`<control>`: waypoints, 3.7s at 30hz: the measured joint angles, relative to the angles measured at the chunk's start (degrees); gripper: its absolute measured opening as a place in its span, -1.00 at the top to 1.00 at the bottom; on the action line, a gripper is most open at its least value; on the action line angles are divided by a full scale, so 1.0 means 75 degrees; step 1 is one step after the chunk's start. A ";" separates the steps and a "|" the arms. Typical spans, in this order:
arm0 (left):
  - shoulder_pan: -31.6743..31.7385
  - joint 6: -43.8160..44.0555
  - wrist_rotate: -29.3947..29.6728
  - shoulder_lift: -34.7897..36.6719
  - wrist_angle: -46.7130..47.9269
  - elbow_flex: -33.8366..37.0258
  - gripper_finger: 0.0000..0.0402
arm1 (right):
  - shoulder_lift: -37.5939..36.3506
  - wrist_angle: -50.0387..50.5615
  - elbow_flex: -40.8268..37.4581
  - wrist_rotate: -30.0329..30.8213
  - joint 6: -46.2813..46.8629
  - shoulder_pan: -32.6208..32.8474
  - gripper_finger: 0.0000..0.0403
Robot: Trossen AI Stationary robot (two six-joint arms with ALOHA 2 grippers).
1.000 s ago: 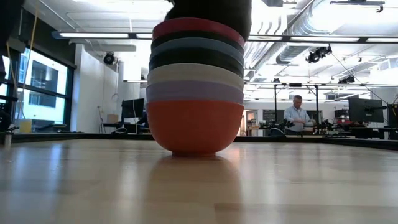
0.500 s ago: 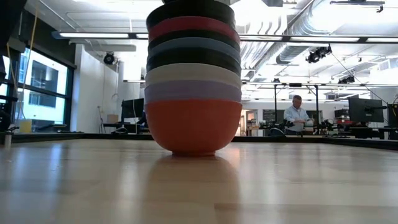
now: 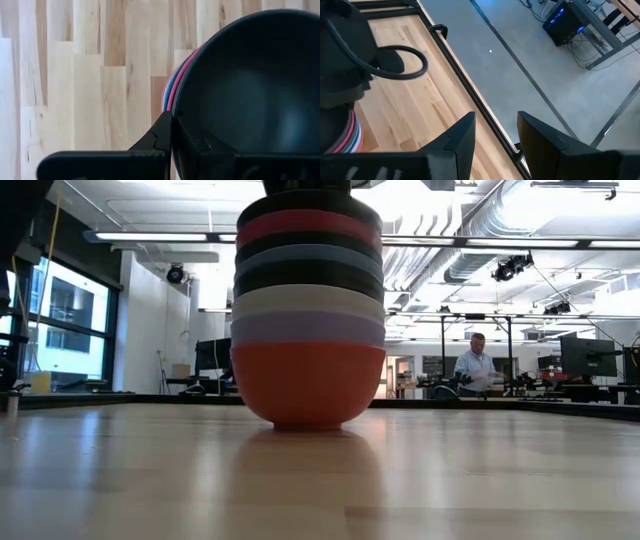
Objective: Nest bowls inside each other
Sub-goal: Stack the black bowl on the pink bowl, then stack the white bowl on the black bowl
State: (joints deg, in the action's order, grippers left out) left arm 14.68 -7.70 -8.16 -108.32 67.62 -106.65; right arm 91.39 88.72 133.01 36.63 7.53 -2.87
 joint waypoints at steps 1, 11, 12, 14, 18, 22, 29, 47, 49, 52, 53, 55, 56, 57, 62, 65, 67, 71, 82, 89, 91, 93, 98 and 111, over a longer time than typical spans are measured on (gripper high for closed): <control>0.0003 -0.0001 0.0000 -0.0039 0.0008 0.0000 1.00 | 0.0000 0.0009 0.0000 -0.0004 0.0000 0.0001 0.30; -0.0002 -0.0234 -0.0047 -0.0083 -0.0072 0.0000 0.84 | 0.0003 0.0030 0.0000 -0.0004 -0.0002 0.0002 0.30; -0.0009 -0.0259 -0.0047 -0.0081 -0.0093 0.0000 0.78 | 0.0003 0.0031 0.0000 -0.0004 -0.0003 0.0000 0.30; -0.0012 -0.0305 -0.0060 -0.0078 -0.0101 0.0000 0.65 | 0.0003 0.0030 0.0000 -0.0004 -0.0001 0.0001 0.30; -0.0015 -0.0458 -0.0166 -0.0072 -0.0199 0.0000 0.38 | 0.0003 0.0030 0.0000 -0.0004 0.0000 0.0000 0.30; -0.0006 -0.0491 -0.0405 -0.0070 -0.0119 -0.0290 0.17 | 0.0006 0.0030 0.0000 -0.0004 -0.0002 0.0002 0.30; -0.0024 -0.0803 -0.0480 -0.0046 0.1486 -0.1707 0.04 | 0.0007 0.0106 0.0000 -0.0004 -0.0001 0.0000 0.30; -0.1944 0.0542 -0.0776 0.2205 0.2986 -0.0571 0.28 | 0.0012 0.0176 -0.0003 -0.0403 -0.0204 0.0003 0.30; -0.2268 0.0953 -0.0612 0.2448 0.2990 -0.0020 0.30 | 0.0017 0.0173 -0.0003 -0.0406 -0.0204 0.0001 0.30; -0.2753 0.1579 -0.0394 0.2725 0.2960 0.0881 0.32 | 0.0023 0.0173 -0.0003 -0.0406 -0.0204 0.0003 0.30; -0.2892 0.1778 -0.0356 0.2823 0.2922 0.1188 0.32 | 0.0026 0.0173 -0.0003 -0.0406 -0.0203 0.0003 0.30; -0.3175 0.2121 -0.0322 0.2968 0.2764 0.1802 0.32 | 0.0032 0.0171 -0.0003 -0.0406 -0.0177 0.0003 0.30; -0.3327 0.2290 -0.0280 0.2999 0.2704 0.2109 0.32 | 0.0035 0.0173 -0.0003 -0.0406 -0.0161 0.0002 0.30; -0.3458 0.2436 -0.0258 0.3013 0.2629 0.2398 0.32 | 0.0040 0.0173 -0.0003 -0.0412 -0.0143 0.0000 0.30; -0.3939 0.2881 -0.0238 0.3015 0.2327 0.3486 0.32 | 0.0069 0.0153 -0.0003 -0.0681 -0.0122 0.0002 0.30; -0.4160 0.3155 -0.0219 0.3023 0.1781 0.4058 0.32 | 0.0121 0.0153 -0.0003 -0.0753 -0.0122 0.0003 0.30; -0.4334 0.3374 -0.0284 0.3025 0.1371 0.4398 0.32 | 0.0158 0.0168 -0.0003 -0.0773 -0.0124 0.0003 0.30; -0.4732 0.3700 -0.0481 0.3064 0.0686 0.4916 0.32 | 0.0191 0.0168 -0.0003 -0.1047 -0.0244 0.0003 0.30; -0.5748 0.4515 -0.0476 0.3061 -0.0653 0.5543 0.32 | 0.0224 0.0165 -0.0003 -0.1094 -0.0332 0.0003 0.30; -0.6168 0.4906 -0.0395 0.3061 -0.1474 0.5899 0.32 | 0.0224 0.0138 -0.0003 -0.1091 -0.0314 0.0003 0.30; -0.6250 0.5016 -0.0412 0.3061 -0.1728 0.6090 0.33 | 0.0224 0.0137 -0.0003 -0.1091 -0.0273 0.0003 0.30; -0.6338 0.5116 -0.0423 0.3061 -0.1874 0.6230 0.33 | 0.0224 0.0135 -0.0003 -0.1091 -0.0265 0.0003 0.30; -0.6421 0.5273 -0.0428 0.3061 -0.2435 0.6552 0.33 | 0.0224 0.0135 -0.0003 -0.1088 -0.0258 0.0003 0.30; -0.6461 0.5421 -0.0452 0.3061 -0.3450 0.7257 0.33 | 0.0375 0.0093 -0.0003 -0.1072 -0.0328 0.0003 0.30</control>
State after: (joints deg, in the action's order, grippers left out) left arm -33.78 32.95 -11.56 -85.36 41.75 -52.23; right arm 94.20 89.42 132.99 28.59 5.07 -2.85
